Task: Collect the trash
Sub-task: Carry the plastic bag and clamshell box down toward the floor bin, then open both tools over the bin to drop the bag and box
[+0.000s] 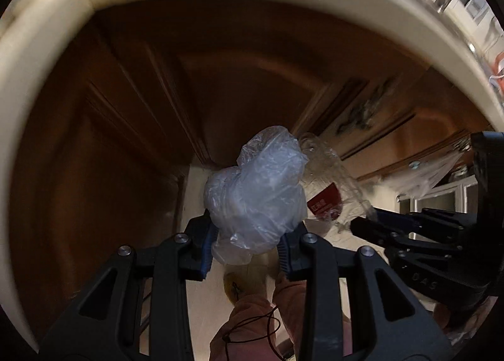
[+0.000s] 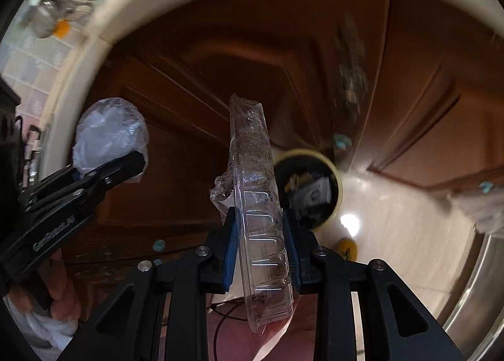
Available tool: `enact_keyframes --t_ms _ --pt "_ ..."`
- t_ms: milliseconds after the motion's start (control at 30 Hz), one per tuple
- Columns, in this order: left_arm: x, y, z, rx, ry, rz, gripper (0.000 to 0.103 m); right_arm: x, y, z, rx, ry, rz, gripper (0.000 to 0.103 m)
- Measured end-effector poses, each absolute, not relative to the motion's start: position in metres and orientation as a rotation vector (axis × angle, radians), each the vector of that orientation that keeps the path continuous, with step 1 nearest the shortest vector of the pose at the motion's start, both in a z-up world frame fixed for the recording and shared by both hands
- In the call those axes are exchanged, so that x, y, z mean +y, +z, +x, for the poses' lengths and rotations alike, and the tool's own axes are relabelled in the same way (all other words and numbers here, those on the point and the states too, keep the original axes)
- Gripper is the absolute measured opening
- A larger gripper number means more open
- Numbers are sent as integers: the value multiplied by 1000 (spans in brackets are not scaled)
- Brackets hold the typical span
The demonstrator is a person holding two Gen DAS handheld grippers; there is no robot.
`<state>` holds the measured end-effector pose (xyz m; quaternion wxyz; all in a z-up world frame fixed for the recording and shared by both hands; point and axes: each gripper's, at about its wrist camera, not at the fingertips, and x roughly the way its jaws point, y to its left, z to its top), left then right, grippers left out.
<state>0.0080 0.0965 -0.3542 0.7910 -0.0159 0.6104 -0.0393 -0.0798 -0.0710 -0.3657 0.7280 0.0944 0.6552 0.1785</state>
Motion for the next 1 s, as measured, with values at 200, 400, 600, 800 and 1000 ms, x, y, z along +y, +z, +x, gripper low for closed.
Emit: enact_keyframes --t_ms 200,400,600,800,1000 --pt "92 -452 18 1443 -75 -45 29 -63 -459 -84 1553 378 207 27" --pt "92 -513 32 1497 -81 -27 31 -53 -518 -67 1618 363 239 27" --pt "90 -544 40 1571 -77 -39 49 -62 -554 -52 1649 318 280 53" --pt "98 -558 39 1602 -33 -30 50 -80 -558 -29 1662 282 276 63" --pt "102 -540 30 1592 -12 -3 50 -84 -548 -39 1692 287 250 63"
